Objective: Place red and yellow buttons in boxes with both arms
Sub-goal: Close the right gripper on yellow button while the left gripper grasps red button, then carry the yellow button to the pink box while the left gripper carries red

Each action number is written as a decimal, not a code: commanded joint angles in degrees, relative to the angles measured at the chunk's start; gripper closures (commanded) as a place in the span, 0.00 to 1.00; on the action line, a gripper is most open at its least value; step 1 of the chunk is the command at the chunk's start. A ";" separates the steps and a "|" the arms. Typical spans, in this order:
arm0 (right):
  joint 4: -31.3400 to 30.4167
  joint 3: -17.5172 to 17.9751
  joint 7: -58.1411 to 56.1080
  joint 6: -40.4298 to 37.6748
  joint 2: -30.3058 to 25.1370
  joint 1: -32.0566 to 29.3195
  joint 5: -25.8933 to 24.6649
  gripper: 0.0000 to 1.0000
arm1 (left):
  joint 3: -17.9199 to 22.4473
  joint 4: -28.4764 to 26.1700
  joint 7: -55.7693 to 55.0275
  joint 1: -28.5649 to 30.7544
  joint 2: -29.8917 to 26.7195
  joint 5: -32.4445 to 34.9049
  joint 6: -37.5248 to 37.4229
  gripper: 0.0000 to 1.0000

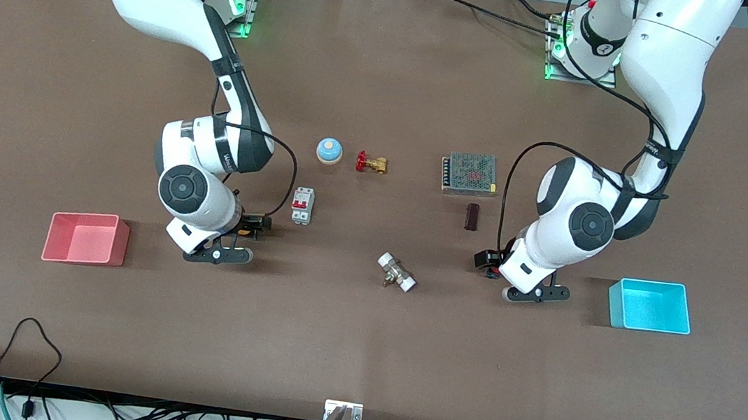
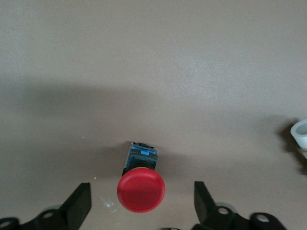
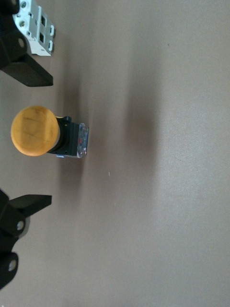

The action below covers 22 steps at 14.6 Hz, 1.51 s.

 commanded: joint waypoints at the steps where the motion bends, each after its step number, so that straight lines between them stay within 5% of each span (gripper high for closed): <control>1: 0.37 -0.26 0.60 0.12 0.95 0.34 0.83 0.04 | 0.67 -0.03 -0.45 -0.70 0.05 -0.09 0.43 0.27; 4: 0.37 -0.26 0.68 0.21 1.21 0.34 0.83 0.04 | 0.76 -0.03 -0.45 -0.70 0.23 -0.18 0.43 0.45; 10: 0.46 -0.26 0.68 0.47 1.65 0.25 0.92 0.31 | 0.94 0.06 -0.45 -0.17 -0.65 -0.09 0.08 0.70; 17: 0.98 -0.35 0.68 0.56 1.48 0.16 1.01 0.70 | 1.20 0.67 2.08 4.56 -5.04 0.00 -2.36 0.74; 22: 3.35 -0.78 -0.54 0.04 0.08 -0.62 0.66 0.77 | 1.20 1.03 10.35 10.36 -8.38 -0.09 -7.74 0.74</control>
